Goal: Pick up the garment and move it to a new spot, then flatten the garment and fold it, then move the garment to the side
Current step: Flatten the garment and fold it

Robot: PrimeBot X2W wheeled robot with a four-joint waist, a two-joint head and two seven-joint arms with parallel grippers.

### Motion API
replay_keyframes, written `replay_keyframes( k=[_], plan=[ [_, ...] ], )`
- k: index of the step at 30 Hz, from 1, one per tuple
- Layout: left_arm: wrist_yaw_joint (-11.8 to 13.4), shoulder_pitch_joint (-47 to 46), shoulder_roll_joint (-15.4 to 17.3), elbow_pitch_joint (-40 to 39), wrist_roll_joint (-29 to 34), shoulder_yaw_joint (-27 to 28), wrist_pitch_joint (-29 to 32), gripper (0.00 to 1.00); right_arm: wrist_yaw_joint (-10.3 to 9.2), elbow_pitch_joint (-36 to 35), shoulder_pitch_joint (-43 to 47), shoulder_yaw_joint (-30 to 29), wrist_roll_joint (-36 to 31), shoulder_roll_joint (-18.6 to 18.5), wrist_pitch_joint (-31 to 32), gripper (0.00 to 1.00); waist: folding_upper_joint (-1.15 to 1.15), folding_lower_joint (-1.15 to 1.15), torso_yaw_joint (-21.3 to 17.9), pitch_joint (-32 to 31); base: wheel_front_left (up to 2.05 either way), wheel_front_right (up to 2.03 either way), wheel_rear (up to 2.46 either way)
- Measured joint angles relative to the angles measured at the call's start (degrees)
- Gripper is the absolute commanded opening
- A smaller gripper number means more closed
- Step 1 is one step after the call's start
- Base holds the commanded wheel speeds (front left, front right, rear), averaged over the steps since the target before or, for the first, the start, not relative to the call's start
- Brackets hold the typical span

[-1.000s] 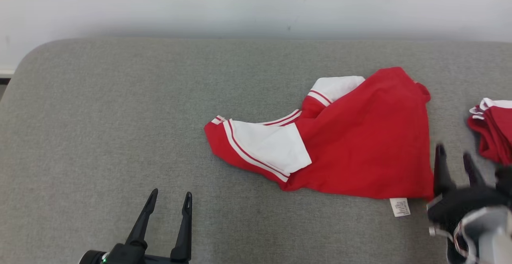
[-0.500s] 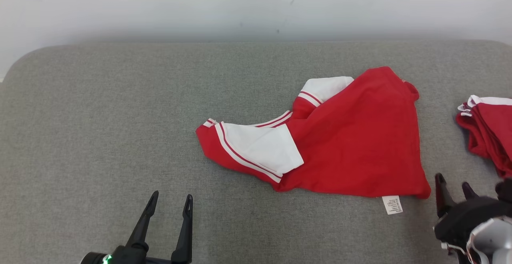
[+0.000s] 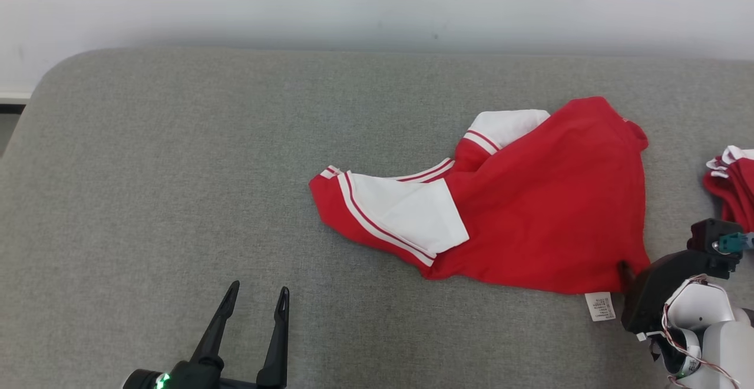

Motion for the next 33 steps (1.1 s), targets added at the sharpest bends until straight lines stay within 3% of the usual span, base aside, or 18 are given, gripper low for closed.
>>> replay_keyframes(
  k=[7,9,10,12,23,33],
  plan=[
    [0.0,-0.4,0.0,-0.1,0.0,0.3,0.0,1.00,0.00,1.7,-1.7,-0.6,-1.1,0.0,-0.2,1.00,0.00,0.00,0.9,1.3,0.00,0.00,0.00],
    [0.0,-0.6,0.0,-0.2,0.0,0.3,0.0,1.00,0.00,2.1,-2.1,-0.7,-1.4,0.0,-0.2,0.80,0.00,0.00,0.9,1.7,0.00,0.00,0.00],
    [0.0,-0.7,0.0,-0.2,0.0,0.3,0.0,1.00,0.00,2.2,-2.4,-0.8,-1.6,0.0,-0.2,0.44,0.00,0.00,0.8,1.8,0.00,0.00,0.00],
    [0.0,-0.8,0.0,-0.2,0.0,0.3,0.0,1.00,0.00,2.3,-2.7,-0.6,-1.6,0.0,-1.1,0.01,0.00,0.00,0.8,2.1,0.00,0.00,0.00],
    [-0.1,-1.0,0.0,0.1,0.0,0.4,0.0,1.00,0.00,-4.5,-0.7,0.9,1.7,0.0,-5.7,0.00,0.00,0.00,0.4,1.8,0.00,0.00,0.00],
    [-0.1,-0.7,0.0,0.1,0.0,0.5,0.0,1.00,0.00,-20.4,9.2,-0.8,10.5,0.0,-3.2,0.00,0.00,0.00,-0.7,0.7,0.00,0.00,0.00]
  ],
)
